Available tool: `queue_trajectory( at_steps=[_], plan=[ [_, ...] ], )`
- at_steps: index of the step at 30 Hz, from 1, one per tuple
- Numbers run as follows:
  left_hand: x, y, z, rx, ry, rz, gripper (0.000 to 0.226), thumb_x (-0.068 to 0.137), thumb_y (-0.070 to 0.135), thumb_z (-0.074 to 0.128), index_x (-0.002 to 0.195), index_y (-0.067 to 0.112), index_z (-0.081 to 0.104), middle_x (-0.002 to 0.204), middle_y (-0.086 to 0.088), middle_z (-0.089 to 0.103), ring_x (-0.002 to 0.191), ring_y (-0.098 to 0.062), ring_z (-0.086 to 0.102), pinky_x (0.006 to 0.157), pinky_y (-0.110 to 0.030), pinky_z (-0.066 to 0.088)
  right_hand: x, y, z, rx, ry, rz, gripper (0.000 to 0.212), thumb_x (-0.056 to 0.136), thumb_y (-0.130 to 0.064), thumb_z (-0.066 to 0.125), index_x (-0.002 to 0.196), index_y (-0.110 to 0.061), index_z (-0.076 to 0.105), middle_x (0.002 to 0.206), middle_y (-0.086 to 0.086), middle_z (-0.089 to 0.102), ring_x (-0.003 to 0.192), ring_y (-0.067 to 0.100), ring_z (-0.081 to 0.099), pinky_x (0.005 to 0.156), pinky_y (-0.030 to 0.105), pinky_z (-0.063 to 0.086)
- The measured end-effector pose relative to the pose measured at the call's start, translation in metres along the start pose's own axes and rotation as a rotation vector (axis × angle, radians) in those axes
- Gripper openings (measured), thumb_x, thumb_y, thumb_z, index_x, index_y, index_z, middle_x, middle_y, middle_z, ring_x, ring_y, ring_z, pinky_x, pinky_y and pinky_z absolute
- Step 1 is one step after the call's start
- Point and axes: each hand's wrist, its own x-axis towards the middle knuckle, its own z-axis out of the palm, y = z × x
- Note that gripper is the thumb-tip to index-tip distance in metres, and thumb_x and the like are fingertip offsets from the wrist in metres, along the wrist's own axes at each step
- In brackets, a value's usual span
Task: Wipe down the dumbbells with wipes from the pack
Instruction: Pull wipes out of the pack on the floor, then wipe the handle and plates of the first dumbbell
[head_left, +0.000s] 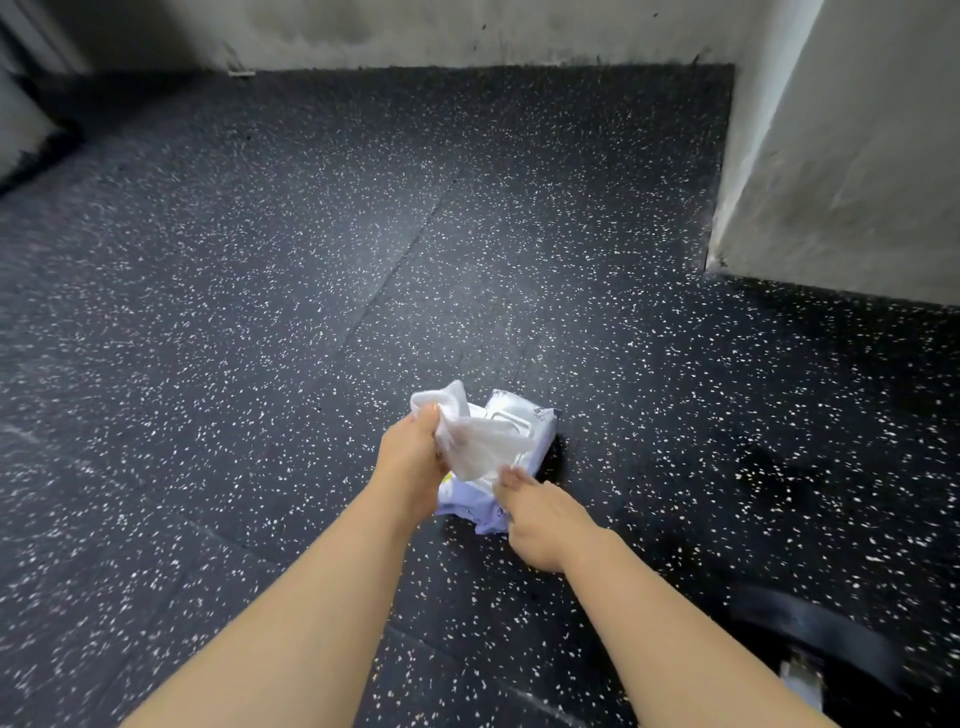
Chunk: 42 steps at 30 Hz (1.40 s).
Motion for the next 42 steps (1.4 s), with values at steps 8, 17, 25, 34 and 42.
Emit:
queue_trajectory(
  at_steps=[8,17,25,34,42],
  plan=[
    [-0.022,0.023,0.008,-0.064,-0.279,-0.135,0.034,0.103,0.025,0.038,0.122,0.004,0.056,0.102,-0.011,0.07,0.089,-0.024,0.067,0.076,-0.04,0.056,-0.033,0.014,-0.023,0.705,0.393,0.328,0.047,0.086,-0.004,0.039,0.121,-0.021,0.066,0.125,0.004,0.064,0.111,0.025,0.058,0.097,0.037,0.047],
    [-0.087,0.022,0.063,0.062,-0.662,-0.285,0.035,0.097,0.034,0.046,0.116,0.007,0.058,0.089,-0.011,0.063,0.071,-0.024,0.064,0.06,-0.031,0.054,-0.126,0.04,-0.067,1.107,0.462,0.314,0.052,0.081,0.005,0.041,0.128,-0.008,0.059,0.118,0.006,0.061,0.107,0.02,0.053,0.086,0.029,0.041],
    [-0.149,0.011,0.109,0.22,-0.963,-0.29,0.052,0.073,0.004,0.064,0.124,0.012,0.058,0.107,-0.015,0.065,0.096,-0.031,0.062,0.101,-0.048,0.042,-0.217,0.075,-0.067,1.361,0.15,0.368,0.01,0.078,-0.017,0.061,0.069,-0.016,0.061,0.064,0.001,0.056,0.059,0.014,0.05,0.059,0.027,0.039],
    [-0.178,-0.039,0.14,0.111,-0.651,-0.294,0.061,0.081,-0.004,0.064,0.136,0.014,0.046,0.103,-0.01,0.07,0.062,-0.017,0.068,0.05,-0.027,0.056,-0.273,0.145,-0.062,1.424,0.363,0.233,0.022,0.088,-0.008,0.064,0.108,0.0,0.068,0.107,0.02,0.071,0.093,0.03,0.067,0.089,0.045,0.052],
    [-0.207,-0.087,0.165,0.27,-0.445,0.155,0.027,0.09,-0.001,0.058,0.11,0.015,0.064,0.085,-0.002,0.069,0.069,-0.014,0.056,0.064,-0.024,0.049,-0.307,0.171,-0.007,1.375,0.862,0.368,0.045,0.08,-0.005,0.072,0.12,-0.014,0.054,0.102,0.01,0.07,0.086,0.024,0.069,0.064,0.032,0.056]
  ],
)
